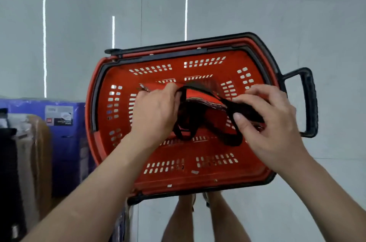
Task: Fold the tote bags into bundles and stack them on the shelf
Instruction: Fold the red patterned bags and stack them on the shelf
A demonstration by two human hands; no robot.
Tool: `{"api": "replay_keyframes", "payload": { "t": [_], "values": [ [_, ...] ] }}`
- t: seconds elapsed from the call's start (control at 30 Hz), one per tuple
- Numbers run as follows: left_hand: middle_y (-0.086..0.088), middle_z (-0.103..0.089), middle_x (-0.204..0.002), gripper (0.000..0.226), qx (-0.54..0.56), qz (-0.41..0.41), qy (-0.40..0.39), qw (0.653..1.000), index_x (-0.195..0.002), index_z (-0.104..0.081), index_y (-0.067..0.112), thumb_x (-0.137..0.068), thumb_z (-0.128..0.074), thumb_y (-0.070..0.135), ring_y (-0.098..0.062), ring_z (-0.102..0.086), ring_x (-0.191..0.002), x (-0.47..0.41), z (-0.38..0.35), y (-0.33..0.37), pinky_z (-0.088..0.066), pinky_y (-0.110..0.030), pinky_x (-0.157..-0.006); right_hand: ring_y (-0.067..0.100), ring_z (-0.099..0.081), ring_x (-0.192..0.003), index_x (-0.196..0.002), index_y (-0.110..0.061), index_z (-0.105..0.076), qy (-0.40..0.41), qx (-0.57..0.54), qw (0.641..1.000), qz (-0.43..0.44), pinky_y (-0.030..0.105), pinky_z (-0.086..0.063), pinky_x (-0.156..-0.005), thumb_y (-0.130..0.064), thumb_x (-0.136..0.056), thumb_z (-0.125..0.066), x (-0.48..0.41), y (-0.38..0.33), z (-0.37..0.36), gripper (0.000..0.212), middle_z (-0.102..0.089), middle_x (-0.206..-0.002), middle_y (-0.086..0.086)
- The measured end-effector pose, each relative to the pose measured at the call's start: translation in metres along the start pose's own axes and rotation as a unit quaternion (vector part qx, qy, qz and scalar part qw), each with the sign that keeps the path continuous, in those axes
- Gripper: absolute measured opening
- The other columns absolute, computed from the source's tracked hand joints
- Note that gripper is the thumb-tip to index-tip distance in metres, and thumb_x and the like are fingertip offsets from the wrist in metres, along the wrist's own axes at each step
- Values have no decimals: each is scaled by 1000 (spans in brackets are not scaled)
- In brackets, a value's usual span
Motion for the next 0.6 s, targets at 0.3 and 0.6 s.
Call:
{"api": "replay_keyframes", "payload": {
  "t": [0.3,0.6],
  "values": [
    [5,-50,-62,21,147,92,89,981,-94,-54,16,-99,-39,29,-24,-49,-63,-2,186,44,-21,-36,-57,-10,-24,-139,-146,-54,2,-3,-264,939,-218,41,-27,-115,-84,-47,-71,5,-52,87,126,-20,-158,-18],
    [-8,-69,-90,21,450,164,144,866,-96,-64,19,-102,-45,23,-15,-61,-84,33,337,69,-51,-42,-77,13,-41,-136,-151,-42,-19,-245,-405,819,-325,49,-28,-115,-68,-51,-79,2,-114,146,119,-39,-151,-10]
  ]
}}
Point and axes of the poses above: each hand's wrist, its own x-axis away from the middle knuckle, its own z-axis out of the back of the hand, y = z × x, the point moved 1 cm from there along -x, towards the middle knuckle
